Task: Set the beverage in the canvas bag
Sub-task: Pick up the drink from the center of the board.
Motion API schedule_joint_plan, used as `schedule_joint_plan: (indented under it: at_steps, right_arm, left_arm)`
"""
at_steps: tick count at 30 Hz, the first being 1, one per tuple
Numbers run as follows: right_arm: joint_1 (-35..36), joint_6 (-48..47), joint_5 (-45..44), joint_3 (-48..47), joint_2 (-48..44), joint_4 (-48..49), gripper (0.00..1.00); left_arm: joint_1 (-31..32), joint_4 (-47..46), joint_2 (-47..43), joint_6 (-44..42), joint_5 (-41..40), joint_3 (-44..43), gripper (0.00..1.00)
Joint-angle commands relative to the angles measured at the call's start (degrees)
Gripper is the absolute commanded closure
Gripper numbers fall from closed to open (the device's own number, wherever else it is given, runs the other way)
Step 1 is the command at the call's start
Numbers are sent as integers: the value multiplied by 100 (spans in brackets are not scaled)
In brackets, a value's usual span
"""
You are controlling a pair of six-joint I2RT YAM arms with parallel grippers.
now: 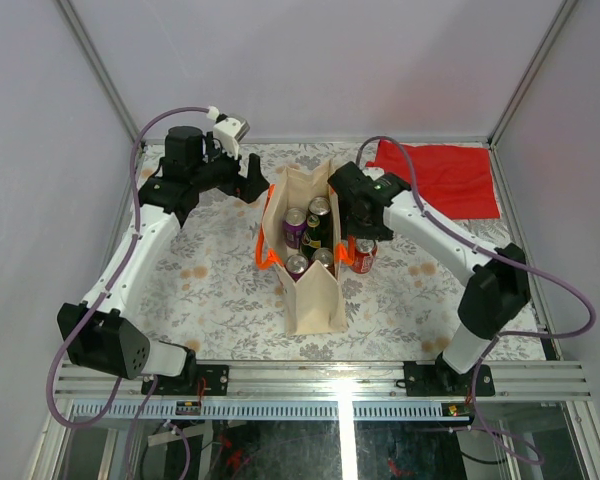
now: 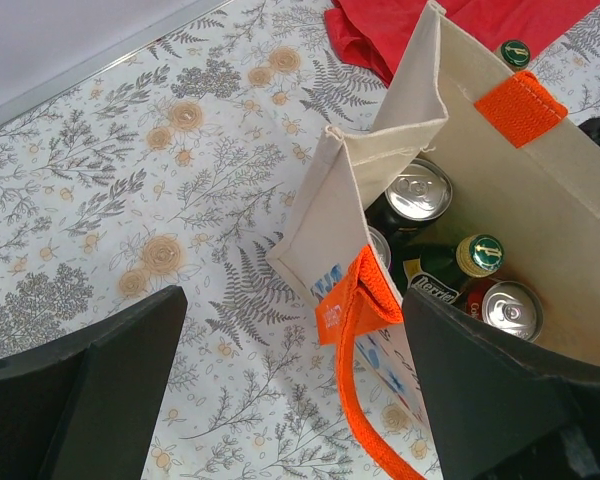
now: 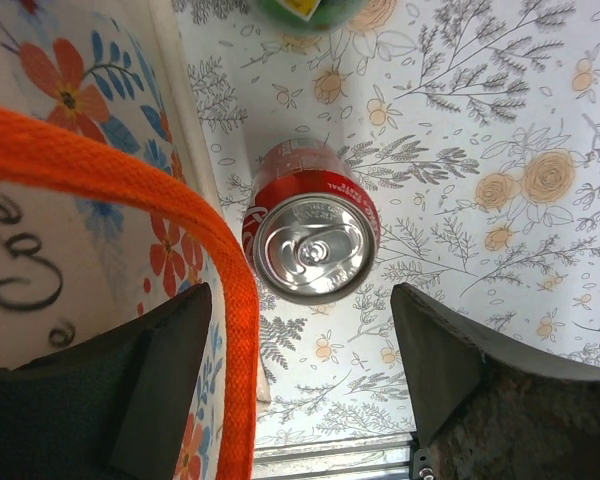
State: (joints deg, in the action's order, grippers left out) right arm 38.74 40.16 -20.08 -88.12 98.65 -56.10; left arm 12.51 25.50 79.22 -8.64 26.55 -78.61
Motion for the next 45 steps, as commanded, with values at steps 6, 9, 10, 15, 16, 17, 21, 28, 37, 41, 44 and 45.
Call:
schedule_joint_plan:
  at_steps: [6,9,10,15,16,17,21,28,37,41,44,45]
  right_arm:
    - [-121,227,-646,-344,-937,68,20]
    - [-249,237,-579,-221,-928,-6,20]
    - [-279,232,-532,-143,-905,6,20]
    - [-356,222,-385,265,-849,187,20]
    - [-366,203,-376,347,-848,241,20]
    - [-379,167,-374,425,-841,307,20]
    - [-456,10,-346,645,-775,599,20]
    - [-516,-134,-132,787,-515,958,20]
    - [-506,-219,248,772,-361,1127,21]
    - [-452,-214,433,912,-171,1178,21]
    - [-400,-208,562,997,-119,1180,20]
    - [-394,-216,592,1016,-98,1166,19]
  left_arm:
    - [45,29,10,-127,-43,-62,11]
    - [41,31,60,-113,-27,-101,11]
    - [38,33,66,-111,-18,-114,11]
    - [62,100,112,-150,-41,-204,11]
    - [59,115,108,-149,-44,-207,11]
    - [64,128,110,-154,-46,-198,11]
    - [78,156,101,-136,-31,-160,11]
    - [121,204,77,-150,-56,-178,11]
    - [182,279,36,-213,-121,-168,11]
    - [197,306,29,-217,-102,-162,11]
    - [198,307,33,-238,-103,-163,11]
    - [205,307,40,-239,-105,-156,11]
